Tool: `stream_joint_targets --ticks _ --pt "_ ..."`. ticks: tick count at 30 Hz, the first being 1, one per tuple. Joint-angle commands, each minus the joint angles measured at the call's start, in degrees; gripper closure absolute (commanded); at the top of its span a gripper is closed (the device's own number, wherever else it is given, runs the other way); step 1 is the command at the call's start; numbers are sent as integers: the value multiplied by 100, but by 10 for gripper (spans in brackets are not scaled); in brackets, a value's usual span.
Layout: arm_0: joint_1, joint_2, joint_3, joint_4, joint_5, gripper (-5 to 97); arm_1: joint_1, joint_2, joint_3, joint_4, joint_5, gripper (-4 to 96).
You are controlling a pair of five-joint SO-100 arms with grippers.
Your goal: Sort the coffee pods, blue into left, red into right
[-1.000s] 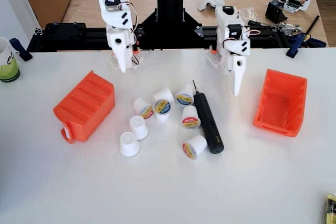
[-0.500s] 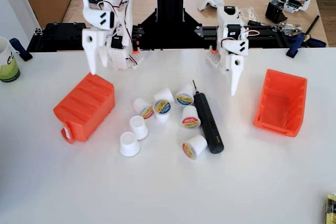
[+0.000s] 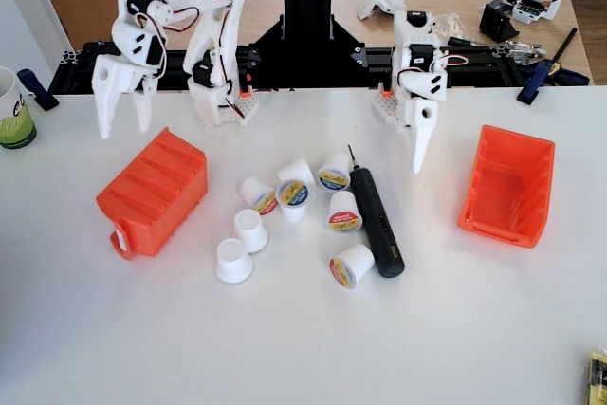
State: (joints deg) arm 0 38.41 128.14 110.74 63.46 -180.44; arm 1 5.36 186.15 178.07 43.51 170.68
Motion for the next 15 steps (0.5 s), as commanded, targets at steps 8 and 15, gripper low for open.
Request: stream_joint_targets --ticks 8,15 --pt "193 -940 -185 -1151 -4447 578 1415 167 -26 -993 -1881 940" --pt "62 -940 123 -1143 -4034 581 2812 -2030 -2004 -2197 -4324 934"
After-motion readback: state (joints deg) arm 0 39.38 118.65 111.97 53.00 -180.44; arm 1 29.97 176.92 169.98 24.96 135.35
